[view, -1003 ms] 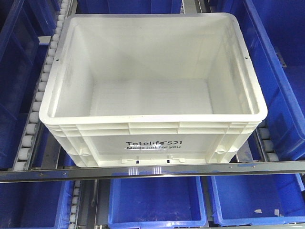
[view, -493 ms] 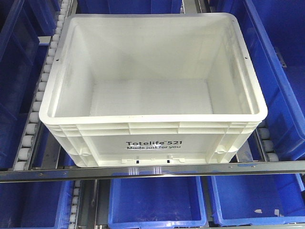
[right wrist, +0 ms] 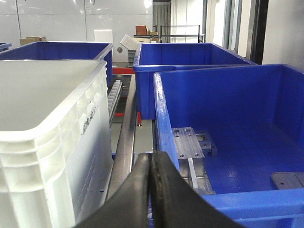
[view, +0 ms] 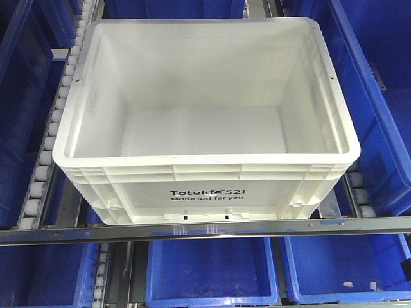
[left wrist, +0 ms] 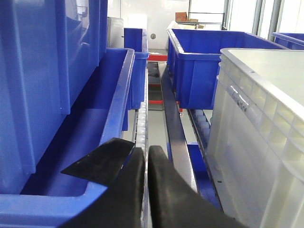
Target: Move bin from left to right shelf
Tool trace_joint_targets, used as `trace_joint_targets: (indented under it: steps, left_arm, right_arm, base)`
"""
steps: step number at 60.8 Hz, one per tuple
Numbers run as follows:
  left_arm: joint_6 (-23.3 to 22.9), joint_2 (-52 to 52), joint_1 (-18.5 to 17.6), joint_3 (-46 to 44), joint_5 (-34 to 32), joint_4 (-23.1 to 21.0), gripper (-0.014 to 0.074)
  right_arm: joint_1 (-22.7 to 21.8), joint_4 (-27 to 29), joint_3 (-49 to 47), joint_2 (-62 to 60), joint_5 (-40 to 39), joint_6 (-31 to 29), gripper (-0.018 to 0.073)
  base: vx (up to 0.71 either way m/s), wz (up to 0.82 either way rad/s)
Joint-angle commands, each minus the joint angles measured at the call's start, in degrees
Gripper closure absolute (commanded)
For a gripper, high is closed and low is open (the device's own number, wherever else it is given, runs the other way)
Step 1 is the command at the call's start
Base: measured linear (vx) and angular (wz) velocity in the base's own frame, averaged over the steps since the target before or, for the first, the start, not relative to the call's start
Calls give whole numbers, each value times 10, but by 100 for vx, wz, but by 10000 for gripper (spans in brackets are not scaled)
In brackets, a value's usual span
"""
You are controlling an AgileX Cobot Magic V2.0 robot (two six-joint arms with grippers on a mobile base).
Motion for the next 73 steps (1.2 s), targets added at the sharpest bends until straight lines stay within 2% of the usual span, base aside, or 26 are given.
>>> trace_joint_targets:
  steps: [1,73]
  left_arm:
    - [-5,-7,0,-10,-46,-5,595]
    - [-5,-7,0,-10,-46,-5,595]
  right_arm:
    - [0,0,11,-7,-46,-5,567]
    - [1,-9,11,-7,-52,8,567]
  base:
    - [0,0]
    - [0,0]
